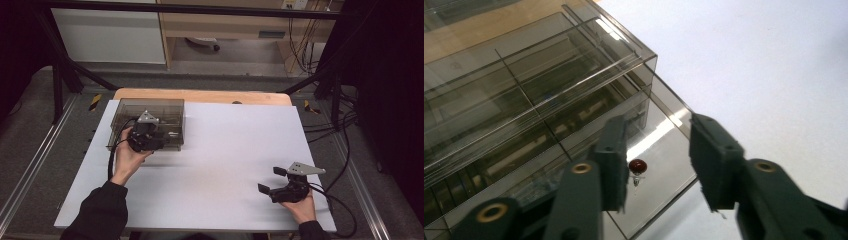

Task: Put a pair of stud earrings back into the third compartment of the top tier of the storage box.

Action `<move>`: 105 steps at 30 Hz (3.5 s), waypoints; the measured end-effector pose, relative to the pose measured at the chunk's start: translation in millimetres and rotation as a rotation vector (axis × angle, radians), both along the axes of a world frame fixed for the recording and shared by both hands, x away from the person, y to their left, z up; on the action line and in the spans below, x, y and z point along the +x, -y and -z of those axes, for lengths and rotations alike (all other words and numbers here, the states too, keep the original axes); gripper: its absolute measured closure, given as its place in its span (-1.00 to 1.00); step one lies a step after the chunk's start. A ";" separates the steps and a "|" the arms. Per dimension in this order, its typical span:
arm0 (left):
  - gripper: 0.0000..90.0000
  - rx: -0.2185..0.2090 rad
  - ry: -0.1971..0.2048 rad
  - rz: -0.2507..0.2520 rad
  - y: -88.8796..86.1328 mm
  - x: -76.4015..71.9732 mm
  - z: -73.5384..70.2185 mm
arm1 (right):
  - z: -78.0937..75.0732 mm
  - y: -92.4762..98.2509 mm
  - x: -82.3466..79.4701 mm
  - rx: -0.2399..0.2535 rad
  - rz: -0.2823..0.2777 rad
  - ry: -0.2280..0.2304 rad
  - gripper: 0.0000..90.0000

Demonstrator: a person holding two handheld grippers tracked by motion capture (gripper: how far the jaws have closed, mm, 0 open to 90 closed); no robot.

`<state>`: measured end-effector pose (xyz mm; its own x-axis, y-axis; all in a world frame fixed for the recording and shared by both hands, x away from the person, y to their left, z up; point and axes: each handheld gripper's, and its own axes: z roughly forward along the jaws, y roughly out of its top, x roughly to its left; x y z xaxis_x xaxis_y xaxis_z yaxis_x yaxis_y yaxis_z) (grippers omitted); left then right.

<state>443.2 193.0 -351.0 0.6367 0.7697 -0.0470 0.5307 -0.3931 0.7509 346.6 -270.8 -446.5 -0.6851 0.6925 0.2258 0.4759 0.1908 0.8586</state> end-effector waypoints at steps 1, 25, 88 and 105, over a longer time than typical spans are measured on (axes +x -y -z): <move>0.15 -0.005 0.002 -0.002 -0.8 -1.0 -1.1 | 0.0 0.1 0.0 0.000 0.000 0.000 -0.97; -0.75 0.006 0.044 0.041 -60.1 -65.6 8.0 | 0.5 -0.5 0.2 -0.002 0.006 -0.007 -0.97; 0.54 0.102 -0.104 -0.127 -118.6 -42.7 89.3 | 1.1 -0.6 1.0 -0.011 0.001 -0.006 -0.97; 0.75 0.119 -0.098 -0.140 -117.4 -42.8 89.7 | 1.1 -0.7 0.9 -0.011 0.002 -0.007 -0.97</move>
<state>400.3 310.4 -440.7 0.5197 0.8543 -0.0073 0.6548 -0.3928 0.6457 347.6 -270.1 -447.6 -0.6823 0.6962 0.2229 0.4819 0.1991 0.8533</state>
